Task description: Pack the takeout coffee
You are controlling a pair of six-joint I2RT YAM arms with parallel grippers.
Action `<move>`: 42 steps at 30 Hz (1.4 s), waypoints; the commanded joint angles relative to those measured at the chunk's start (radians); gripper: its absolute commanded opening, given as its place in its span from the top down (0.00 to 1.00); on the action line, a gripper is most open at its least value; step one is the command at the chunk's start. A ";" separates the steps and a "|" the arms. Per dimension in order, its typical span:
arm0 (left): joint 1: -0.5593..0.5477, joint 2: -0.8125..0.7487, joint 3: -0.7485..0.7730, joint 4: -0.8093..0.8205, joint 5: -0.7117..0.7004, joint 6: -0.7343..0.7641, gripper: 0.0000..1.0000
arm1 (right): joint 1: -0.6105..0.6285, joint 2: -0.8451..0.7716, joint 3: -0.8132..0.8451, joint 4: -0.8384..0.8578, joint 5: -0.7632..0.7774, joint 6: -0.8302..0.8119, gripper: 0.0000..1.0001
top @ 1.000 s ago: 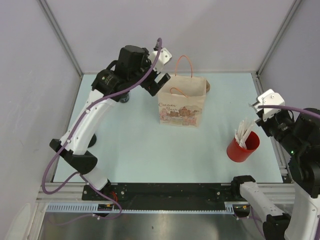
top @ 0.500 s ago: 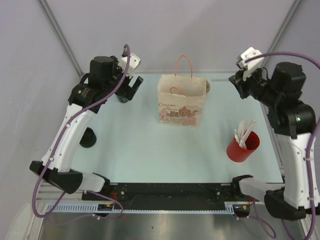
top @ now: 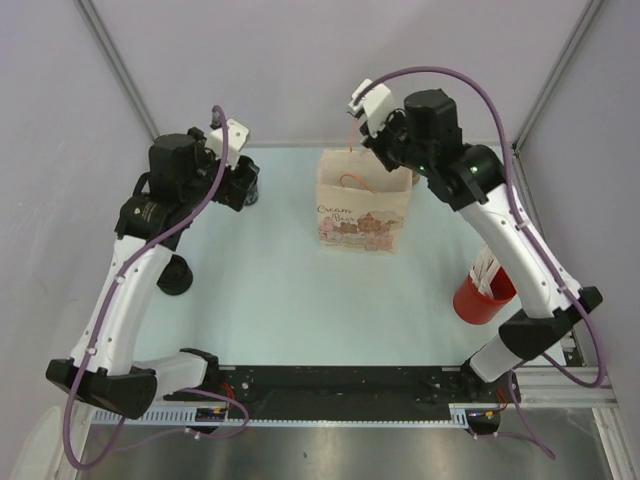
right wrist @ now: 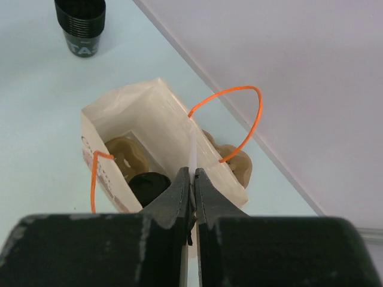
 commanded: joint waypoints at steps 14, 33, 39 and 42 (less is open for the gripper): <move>0.058 -0.093 -0.102 0.106 -0.002 -0.009 0.01 | 0.175 0.278 0.234 -0.122 0.281 -0.075 1.00; 0.069 -0.129 -0.142 0.115 0.014 0.017 0.01 | 0.198 0.433 0.254 -0.142 0.347 -0.046 1.00; 0.075 -0.127 -0.145 0.117 0.025 0.015 0.01 | 0.201 0.458 0.258 -0.159 0.342 -0.035 0.99; 0.078 -0.127 -0.147 0.117 0.031 0.014 0.01 | 0.201 0.459 0.254 -0.159 0.347 -0.035 0.95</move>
